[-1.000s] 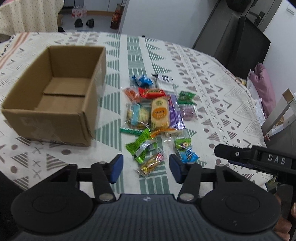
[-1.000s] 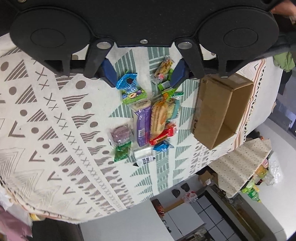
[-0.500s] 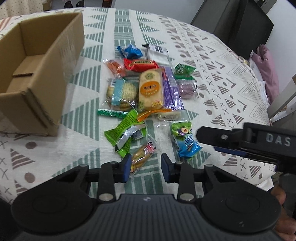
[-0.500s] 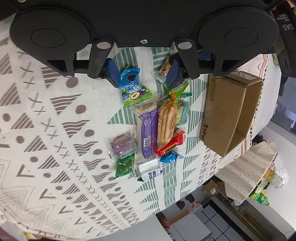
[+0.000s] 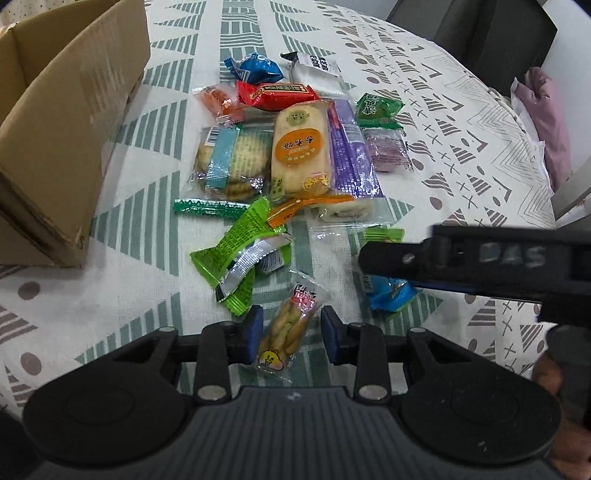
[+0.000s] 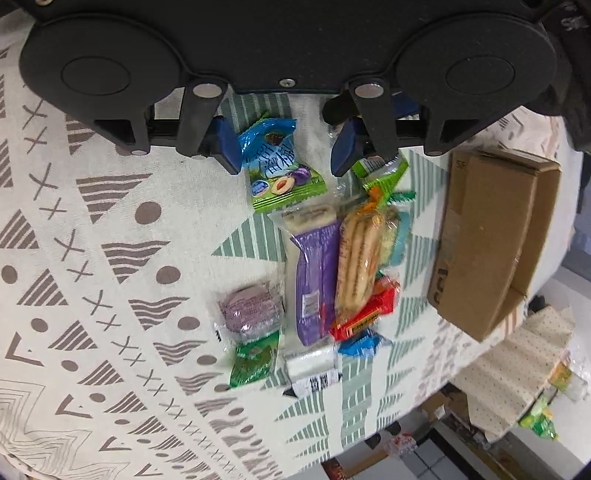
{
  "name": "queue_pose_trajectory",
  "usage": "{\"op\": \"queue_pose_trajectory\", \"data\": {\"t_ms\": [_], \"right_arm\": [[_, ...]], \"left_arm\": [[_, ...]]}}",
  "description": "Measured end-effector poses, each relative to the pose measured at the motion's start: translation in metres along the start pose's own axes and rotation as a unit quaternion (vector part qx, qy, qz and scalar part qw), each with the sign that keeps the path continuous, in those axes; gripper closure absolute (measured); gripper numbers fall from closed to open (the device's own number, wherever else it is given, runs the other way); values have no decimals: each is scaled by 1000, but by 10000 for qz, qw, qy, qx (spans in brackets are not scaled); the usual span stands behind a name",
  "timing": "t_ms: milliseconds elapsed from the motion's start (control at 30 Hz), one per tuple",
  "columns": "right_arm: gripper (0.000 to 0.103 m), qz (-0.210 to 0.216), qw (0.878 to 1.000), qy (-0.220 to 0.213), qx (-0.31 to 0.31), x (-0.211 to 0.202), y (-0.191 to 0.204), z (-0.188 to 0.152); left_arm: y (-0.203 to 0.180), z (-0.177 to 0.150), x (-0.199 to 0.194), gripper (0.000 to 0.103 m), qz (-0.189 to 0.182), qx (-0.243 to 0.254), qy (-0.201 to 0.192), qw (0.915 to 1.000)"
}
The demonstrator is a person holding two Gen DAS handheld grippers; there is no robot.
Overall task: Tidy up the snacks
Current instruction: 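Grasp the small yellow candy with the left gripper while the right grasps the blue-green candy, then carry both candies over the cardboard box and open both grippers to drop them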
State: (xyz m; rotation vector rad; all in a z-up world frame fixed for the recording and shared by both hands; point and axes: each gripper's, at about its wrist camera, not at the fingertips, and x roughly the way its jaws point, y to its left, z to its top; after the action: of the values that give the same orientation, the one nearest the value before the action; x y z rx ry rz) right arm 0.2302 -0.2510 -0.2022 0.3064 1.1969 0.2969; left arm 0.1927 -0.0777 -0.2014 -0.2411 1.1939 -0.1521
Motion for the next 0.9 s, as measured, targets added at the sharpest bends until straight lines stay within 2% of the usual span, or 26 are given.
{"op": "queue_pose_trajectory", "data": {"t_ms": [33,67,133,167,200,300,533,900], "right_arm": [[49,-128,9999,14,-99,2,3,0],[49,-215,9996,44,-200,5,5,0],[53,-275,9989,118,-363,10,10,-1],[58,-296,9986,135,-426,11,12,-2],[67,-279,9985,164,-445,12,12,-3],[72,-94,9990,119,-409,7,12,-5],[74,144,9990,-364,-236,-18,12,-6],[75,611,9918,-1068,-357,-51,28,-5]], "left_arm": [[0,0,-1,76,48,-13,-12,10000],[-1,0,-1,86,150,12,-7,9999],[1,0,-3,87,171,2,4,9999],[2,0,-5,87,151,-23,-1,9999],[2,0,-8,87,152,-19,-23,9999],[0,-2,-17,87,139,19,-141,9998],[-2,-3,-44,87,90,99,-473,9988],[9,4,-93,87,109,-20,-1109,9938]]}}
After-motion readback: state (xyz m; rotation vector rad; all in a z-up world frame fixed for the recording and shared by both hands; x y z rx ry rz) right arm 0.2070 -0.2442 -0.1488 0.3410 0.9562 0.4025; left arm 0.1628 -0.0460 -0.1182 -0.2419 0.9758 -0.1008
